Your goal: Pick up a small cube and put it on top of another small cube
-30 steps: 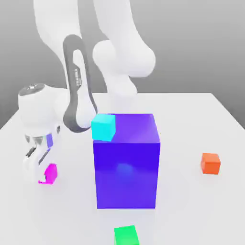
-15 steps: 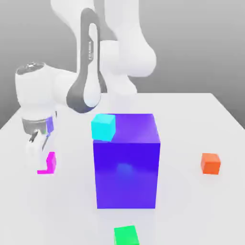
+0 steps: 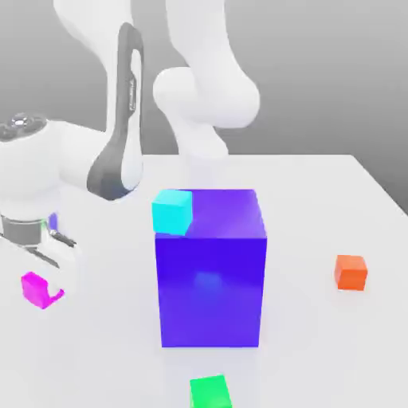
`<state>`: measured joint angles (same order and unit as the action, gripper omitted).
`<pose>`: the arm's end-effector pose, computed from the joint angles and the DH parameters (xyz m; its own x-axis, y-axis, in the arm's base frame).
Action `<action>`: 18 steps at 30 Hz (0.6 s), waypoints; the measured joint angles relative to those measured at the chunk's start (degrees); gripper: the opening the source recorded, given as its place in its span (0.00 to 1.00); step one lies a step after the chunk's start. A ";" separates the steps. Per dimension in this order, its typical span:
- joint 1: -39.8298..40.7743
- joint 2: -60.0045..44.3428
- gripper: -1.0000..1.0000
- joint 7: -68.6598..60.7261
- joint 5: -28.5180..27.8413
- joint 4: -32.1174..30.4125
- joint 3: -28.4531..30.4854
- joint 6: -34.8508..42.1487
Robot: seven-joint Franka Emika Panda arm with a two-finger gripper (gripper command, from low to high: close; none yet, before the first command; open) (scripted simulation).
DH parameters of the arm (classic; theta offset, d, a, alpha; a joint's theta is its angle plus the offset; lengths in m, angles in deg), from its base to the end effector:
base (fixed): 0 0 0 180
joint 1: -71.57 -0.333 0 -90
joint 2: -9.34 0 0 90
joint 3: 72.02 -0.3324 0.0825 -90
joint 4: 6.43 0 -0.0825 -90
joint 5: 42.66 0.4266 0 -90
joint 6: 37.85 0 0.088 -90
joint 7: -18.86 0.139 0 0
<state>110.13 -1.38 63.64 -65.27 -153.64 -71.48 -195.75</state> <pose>0.3682 -0.2850 0.1400 0.4589 -0.8846 0.0831 -0.8856 -0.4478 0.1233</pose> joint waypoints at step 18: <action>-17.12 -2.13 0.00 12.13 8.28 12.51 -15.93 11.29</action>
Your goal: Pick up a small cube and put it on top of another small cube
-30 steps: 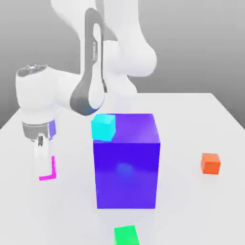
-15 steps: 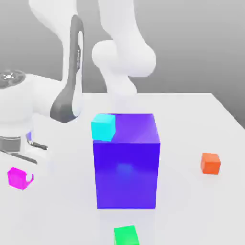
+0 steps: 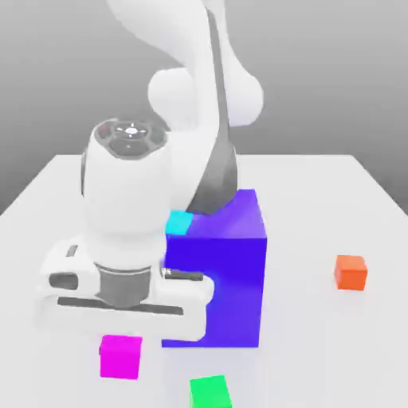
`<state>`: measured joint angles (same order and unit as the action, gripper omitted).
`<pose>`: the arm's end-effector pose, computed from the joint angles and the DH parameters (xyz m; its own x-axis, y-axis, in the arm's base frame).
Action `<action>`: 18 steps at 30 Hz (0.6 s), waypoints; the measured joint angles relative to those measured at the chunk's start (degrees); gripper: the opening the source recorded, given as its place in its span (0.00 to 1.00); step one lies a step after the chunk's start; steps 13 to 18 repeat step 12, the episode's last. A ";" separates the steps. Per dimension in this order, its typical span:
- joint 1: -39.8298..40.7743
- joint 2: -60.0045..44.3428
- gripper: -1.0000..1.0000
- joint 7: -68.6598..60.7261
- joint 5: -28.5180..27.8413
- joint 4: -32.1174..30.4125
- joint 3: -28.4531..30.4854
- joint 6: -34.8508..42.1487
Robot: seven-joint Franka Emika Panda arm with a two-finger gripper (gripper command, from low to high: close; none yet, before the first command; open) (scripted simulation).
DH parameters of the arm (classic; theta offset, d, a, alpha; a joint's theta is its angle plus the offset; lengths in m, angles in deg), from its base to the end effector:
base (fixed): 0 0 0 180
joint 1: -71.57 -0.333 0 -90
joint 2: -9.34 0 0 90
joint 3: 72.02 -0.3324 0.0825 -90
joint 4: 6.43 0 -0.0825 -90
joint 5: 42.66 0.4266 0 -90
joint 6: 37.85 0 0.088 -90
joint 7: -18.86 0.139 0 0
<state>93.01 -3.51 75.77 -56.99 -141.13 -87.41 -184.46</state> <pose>0.5373 -0.0525 0.1870 0.6251 -0.7784 0.0588 -0.7806 -0.6230 0.0508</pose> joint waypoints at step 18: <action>-5.92 -6.67 1.00 16.65 2.74 -1.20 0.34 -7.81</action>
